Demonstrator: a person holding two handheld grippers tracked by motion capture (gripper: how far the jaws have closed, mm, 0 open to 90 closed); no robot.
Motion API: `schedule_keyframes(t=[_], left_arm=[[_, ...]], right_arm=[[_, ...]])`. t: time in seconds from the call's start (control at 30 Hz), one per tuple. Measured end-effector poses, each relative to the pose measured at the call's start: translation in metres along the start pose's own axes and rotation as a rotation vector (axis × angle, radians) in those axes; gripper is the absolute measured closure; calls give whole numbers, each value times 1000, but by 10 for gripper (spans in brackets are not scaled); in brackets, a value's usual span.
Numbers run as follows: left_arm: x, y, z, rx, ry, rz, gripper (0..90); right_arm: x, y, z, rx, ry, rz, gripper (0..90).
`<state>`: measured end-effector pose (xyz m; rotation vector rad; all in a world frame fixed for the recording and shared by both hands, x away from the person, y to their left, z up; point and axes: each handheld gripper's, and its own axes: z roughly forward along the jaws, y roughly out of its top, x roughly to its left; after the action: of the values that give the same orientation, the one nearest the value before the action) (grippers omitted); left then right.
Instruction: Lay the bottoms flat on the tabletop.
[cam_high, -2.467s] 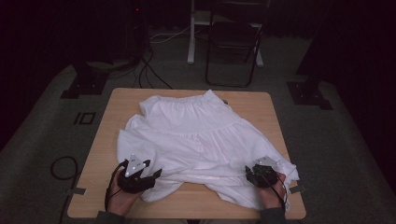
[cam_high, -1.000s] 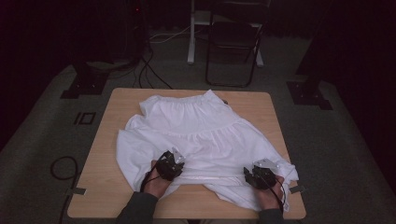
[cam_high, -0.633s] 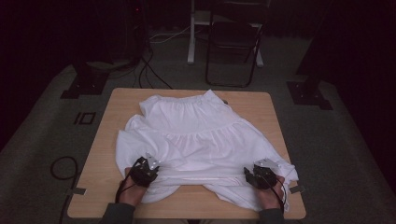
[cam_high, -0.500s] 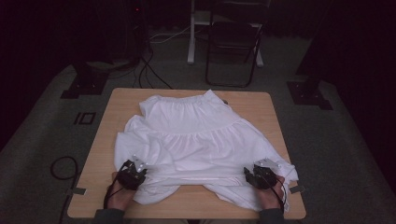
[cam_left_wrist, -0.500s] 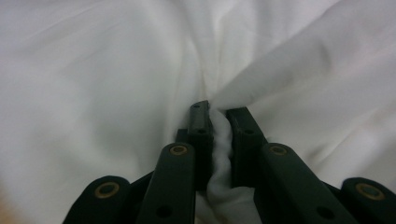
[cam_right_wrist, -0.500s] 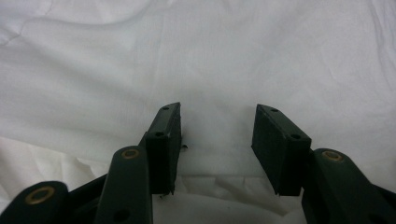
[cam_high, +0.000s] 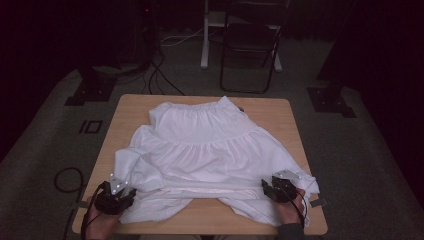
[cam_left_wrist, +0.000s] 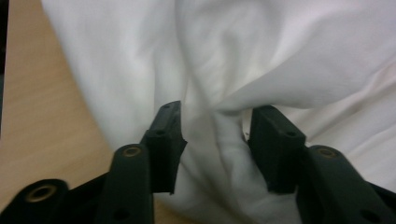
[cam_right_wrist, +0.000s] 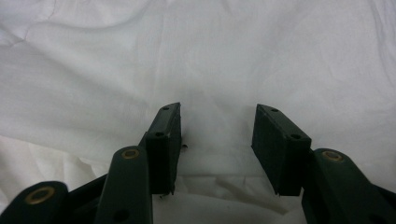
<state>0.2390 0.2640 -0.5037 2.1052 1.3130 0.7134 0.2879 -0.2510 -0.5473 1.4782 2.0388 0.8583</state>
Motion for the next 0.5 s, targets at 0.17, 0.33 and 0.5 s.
schedule_keyframes(t=[0.17, 0.33, 0.5], left_arm=[[-10, 27, -10, -76, -35, 42, 488], [-26, 62, 0, -116, -63, 95, 487], [-43, 84, 31, -78, -90, 138, 505]], right_arm=[[0, 0, 0, -3, 0, -3, 521], [0, 0, 0, -4, 0, -2, 520], [0, -1, 0, -4, 0, -2, 520]])
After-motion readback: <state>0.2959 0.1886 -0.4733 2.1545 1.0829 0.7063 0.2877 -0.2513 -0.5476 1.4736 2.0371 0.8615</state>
